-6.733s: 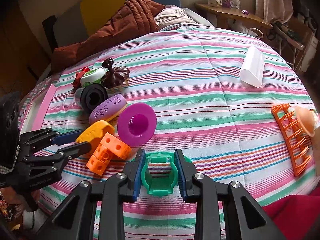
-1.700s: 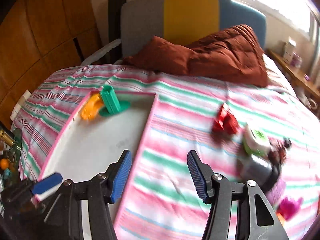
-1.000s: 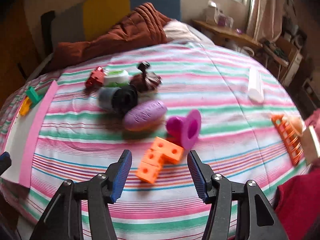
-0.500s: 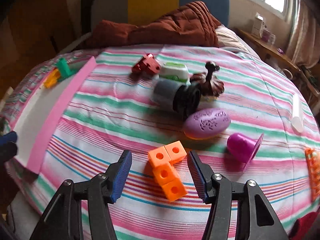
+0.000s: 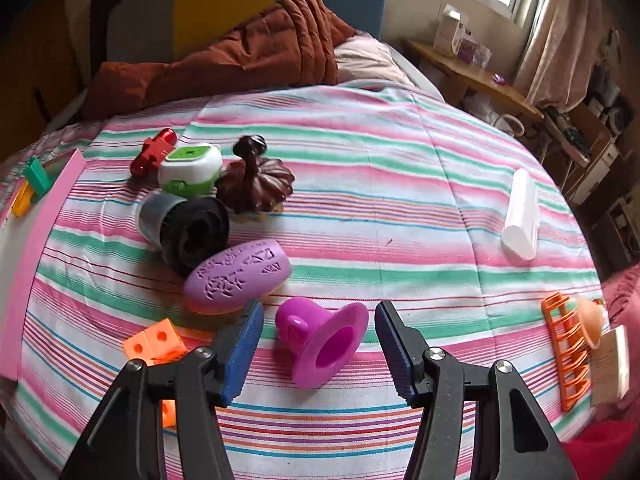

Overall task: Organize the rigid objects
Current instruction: 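Move the right gripper back to the magenta suction-cup toy, then close the right gripper on the magenta suction-cup toy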

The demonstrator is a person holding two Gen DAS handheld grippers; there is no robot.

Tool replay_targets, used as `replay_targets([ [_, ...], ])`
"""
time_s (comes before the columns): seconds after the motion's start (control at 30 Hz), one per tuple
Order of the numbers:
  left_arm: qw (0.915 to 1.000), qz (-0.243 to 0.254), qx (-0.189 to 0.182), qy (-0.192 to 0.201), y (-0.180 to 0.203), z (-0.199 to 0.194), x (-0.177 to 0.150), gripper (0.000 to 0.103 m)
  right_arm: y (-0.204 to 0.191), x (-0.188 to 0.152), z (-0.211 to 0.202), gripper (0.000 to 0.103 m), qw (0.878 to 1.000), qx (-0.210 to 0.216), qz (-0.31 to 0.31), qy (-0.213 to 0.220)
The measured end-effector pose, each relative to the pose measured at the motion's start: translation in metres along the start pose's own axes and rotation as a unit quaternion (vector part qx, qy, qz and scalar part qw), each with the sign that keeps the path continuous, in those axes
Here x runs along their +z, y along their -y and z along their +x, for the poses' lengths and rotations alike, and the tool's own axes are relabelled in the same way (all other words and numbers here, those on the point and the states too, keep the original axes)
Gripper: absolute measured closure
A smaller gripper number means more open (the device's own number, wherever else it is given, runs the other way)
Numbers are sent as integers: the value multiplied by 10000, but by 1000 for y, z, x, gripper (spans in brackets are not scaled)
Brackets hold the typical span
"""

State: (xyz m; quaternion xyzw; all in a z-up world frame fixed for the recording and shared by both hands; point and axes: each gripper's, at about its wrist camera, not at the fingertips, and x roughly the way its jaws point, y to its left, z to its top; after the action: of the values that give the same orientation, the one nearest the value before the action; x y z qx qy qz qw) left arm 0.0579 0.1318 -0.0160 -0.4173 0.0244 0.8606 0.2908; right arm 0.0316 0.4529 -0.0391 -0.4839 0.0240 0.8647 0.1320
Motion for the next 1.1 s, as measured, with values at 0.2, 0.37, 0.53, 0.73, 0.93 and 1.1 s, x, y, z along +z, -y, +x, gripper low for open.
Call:
replay_targets([
  [0.2,10000,58,-41,-26,6,4,5,66,50,-7,-8,44,9964,93,837,-76],
  [0.37,9999,75,-94,-79,13,10,8,66,97,-22,-17,41,9879,58,1546,-67],
  [0.53,9995,204,-113,-190,24,17,7,66,121,-30,-10,41,9804,-115,1965,-108],
  [0.73,9990,283,-110,-316,32,26,7,66,116,-27,-19,41,9841,-355,1731,169],
  [0.93,9985,267,-191,-438,39,35,7,66,97,-17,-27,41,9897,-186,1343,467],
  [1.1,9978,306,-230,-532,45,41,6,66,73,-5,-5,42,9966,-296,721,268],
])
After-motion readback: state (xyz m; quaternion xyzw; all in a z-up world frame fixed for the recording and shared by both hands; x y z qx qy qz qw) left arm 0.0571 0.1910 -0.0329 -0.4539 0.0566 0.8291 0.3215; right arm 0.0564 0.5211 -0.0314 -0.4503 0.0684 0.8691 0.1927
